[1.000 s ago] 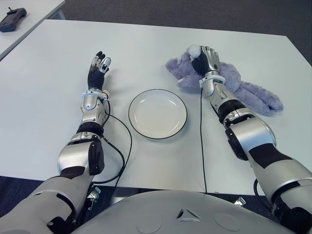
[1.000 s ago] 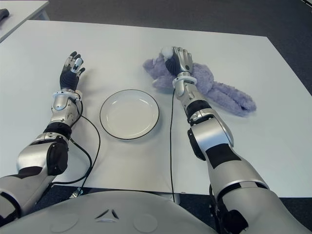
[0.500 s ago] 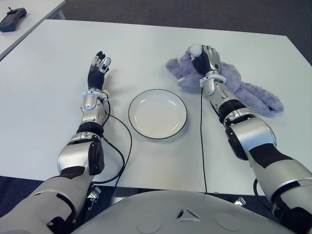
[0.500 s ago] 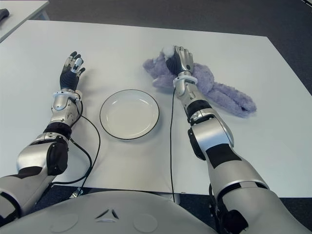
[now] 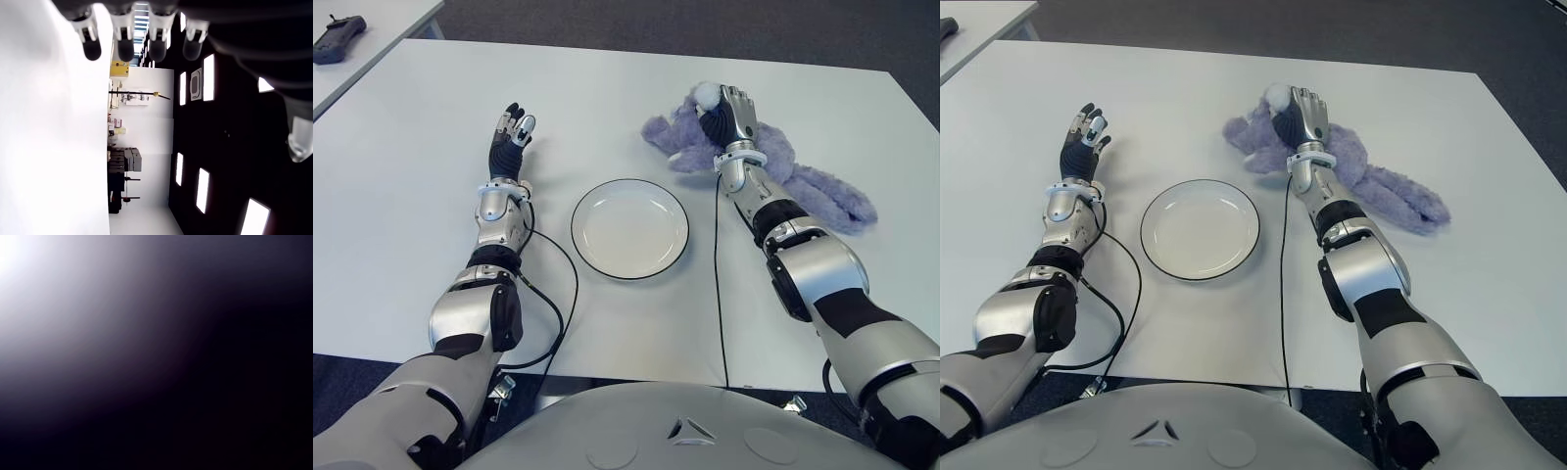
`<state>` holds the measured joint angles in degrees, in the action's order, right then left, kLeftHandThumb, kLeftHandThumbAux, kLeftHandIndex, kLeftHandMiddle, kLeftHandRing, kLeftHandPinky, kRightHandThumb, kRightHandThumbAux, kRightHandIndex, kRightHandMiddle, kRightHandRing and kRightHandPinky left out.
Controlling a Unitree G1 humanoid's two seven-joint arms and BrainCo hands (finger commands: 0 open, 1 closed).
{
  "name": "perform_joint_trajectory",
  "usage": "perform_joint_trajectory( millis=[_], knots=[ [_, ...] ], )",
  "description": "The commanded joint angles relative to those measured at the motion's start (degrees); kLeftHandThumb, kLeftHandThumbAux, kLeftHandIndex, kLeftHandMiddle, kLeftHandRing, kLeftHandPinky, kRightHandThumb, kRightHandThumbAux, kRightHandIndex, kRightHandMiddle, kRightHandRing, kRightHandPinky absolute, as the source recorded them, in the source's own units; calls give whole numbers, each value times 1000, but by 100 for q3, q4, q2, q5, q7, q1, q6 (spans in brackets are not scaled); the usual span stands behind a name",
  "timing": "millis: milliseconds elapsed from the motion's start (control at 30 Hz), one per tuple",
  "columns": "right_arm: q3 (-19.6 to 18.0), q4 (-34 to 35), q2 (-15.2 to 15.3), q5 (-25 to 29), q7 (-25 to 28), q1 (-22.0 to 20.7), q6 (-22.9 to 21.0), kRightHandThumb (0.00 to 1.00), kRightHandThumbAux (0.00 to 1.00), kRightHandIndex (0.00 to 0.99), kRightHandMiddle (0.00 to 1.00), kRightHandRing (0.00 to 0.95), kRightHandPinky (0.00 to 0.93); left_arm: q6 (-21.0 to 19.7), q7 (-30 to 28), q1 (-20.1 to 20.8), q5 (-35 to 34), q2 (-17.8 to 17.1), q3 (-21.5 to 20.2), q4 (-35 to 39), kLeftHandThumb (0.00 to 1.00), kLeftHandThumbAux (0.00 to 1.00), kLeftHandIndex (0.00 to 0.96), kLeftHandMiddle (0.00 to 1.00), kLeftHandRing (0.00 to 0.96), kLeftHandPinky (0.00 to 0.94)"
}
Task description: Put the doll into the plate.
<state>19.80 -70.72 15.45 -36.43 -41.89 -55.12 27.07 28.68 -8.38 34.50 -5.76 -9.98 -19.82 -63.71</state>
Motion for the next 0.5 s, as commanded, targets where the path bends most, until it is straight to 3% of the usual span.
perform_joint_trajectory(
  millis=[33, 500],
  knots=[
    [66, 210, 132, -63, -235, -233, 488, 898, 669, 918, 969, 914, 893, -429, -2, -1399, -90, 567, -26, -1016, 0, 448, 0, 65, 16, 0],
    [179, 446, 215, -273, -656, -307, 754, 923, 622, 814, 874, 864, 834, -487, 18, -1364, -174, 604, -105, -1029, 0, 477, 11, 79, 28, 0]
  ],
)
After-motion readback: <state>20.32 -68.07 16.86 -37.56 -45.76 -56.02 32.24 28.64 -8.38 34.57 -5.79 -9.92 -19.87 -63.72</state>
